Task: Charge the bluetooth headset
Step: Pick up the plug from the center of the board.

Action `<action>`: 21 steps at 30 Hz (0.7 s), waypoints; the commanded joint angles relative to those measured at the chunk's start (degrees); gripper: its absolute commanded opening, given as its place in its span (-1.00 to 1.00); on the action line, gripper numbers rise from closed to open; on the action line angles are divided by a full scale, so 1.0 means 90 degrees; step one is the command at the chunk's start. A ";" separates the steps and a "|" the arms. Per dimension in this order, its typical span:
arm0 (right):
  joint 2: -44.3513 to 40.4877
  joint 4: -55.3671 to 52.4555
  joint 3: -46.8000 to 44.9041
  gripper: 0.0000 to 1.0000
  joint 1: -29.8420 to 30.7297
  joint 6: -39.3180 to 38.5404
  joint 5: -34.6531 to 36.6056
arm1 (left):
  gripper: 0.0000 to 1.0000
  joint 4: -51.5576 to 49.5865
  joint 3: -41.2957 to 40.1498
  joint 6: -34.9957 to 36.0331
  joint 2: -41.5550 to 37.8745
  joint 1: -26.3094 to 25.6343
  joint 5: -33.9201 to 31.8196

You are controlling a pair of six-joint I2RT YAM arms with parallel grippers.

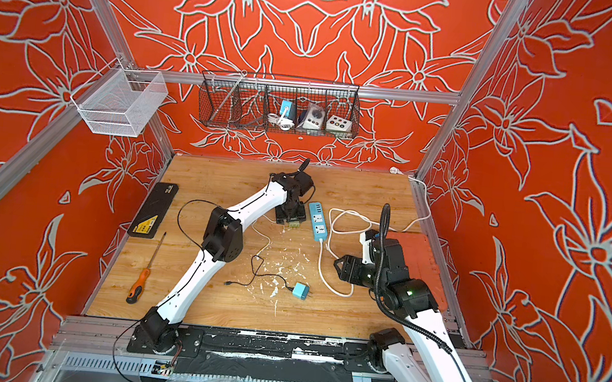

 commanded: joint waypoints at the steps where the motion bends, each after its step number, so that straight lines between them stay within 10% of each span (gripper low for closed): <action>1: -0.0007 0.0098 -0.0091 0.46 0.0059 0.0108 -0.0058 | 0.25 -0.0120 0.0021 0.0004 0.0198 0.0031 -0.0018; 21: 0.0213 0.0365 -0.0184 0.46 0.0059 0.0207 -0.0149 | 0.36 0.0096 -0.0937 0.0024 -0.0380 -0.0122 0.0089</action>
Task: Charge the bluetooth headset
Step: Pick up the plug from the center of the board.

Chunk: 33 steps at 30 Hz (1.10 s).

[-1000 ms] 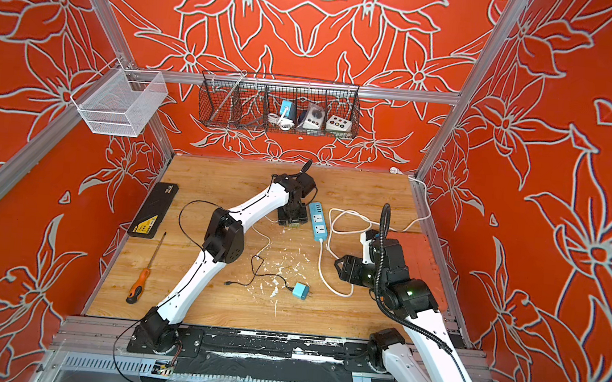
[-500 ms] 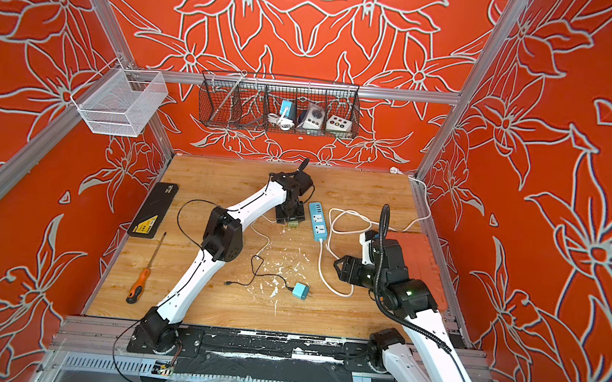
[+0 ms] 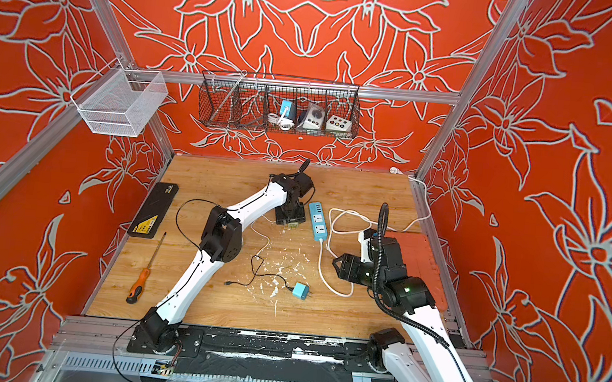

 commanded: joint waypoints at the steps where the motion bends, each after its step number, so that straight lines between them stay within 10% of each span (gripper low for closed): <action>1: 0.0009 0.0142 -0.0117 0.46 0.0047 0.0144 -0.0072 | 0.35 -0.0135 -0.0382 -0.0019 -0.0100 -0.0055 0.0057; 15: -0.0128 0.0060 -0.0259 0.46 0.0047 0.0139 0.0036 | -0.13 -0.0183 -0.0360 0.0365 -0.0109 -0.0104 -0.0063; 33: 0.0351 0.0012 0.0498 0.29 0.0047 -0.0133 -0.0572 | -0.21 0.2016 -0.4329 0.2072 -0.4128 -0.0343 -0.0248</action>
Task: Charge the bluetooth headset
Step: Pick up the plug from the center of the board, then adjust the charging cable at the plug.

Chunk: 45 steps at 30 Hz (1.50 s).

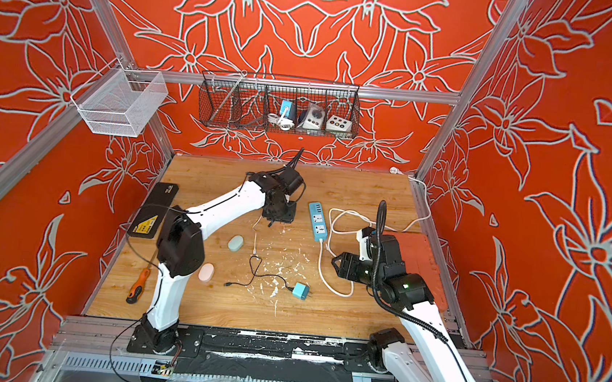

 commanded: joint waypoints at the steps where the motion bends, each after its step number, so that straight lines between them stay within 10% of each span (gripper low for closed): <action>1: 0.0168 -0.0004 0.0352 0.26 0.0045 -0.0080 -0.0428 | -0.21 0.0767 -0.0976 0.0393 -0.0744 -0.0069 0.0215; 18: 0.1026 -0.0058 0.1524 0.18 0.0169 -0.0032 -0.1983 | -0.21 0.3051 -0.4761 0.1381 -0.4433 -0.0730 0.1083; 45: 0.3439 -0.1023 0.3682 0.22 0.1724 -0.0489 -0.2697 | -0.20 0.3829 -0.5623 0.2789 -0.5558 -0.1815 0.0490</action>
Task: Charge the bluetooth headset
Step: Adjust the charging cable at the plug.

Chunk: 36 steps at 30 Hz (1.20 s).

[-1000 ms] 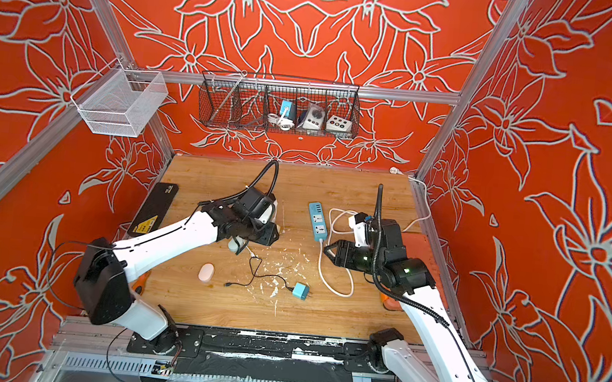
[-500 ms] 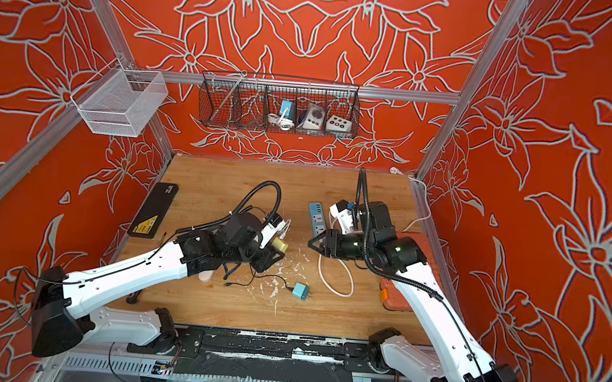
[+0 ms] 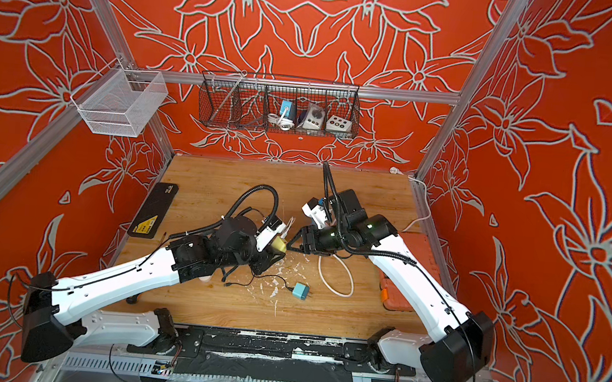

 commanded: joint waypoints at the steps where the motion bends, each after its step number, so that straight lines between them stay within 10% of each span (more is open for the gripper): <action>1: 0.0157 -0.0375 0.0423 0.23 0.0107 -0.0260 -0.0220 | -0.20 0.0190 -0.0059 0.0261 -0.0201 -0.0109 -0.0015; 28: 0.0747 -0.0239 0.0731 -0.03 0.0490 -0.0227 -0.0697 | -0.20 0.0604 -0.0312 0.0328 -0.0498 -0.0324 0.0023; 36: 0.0831 -0.0160 0.0785 -0.44 0.0483 -0.0228 -0.0694 | -0.20 0.0619 -0.0337 0.0343 -0.0617 -0.0385 -0.0073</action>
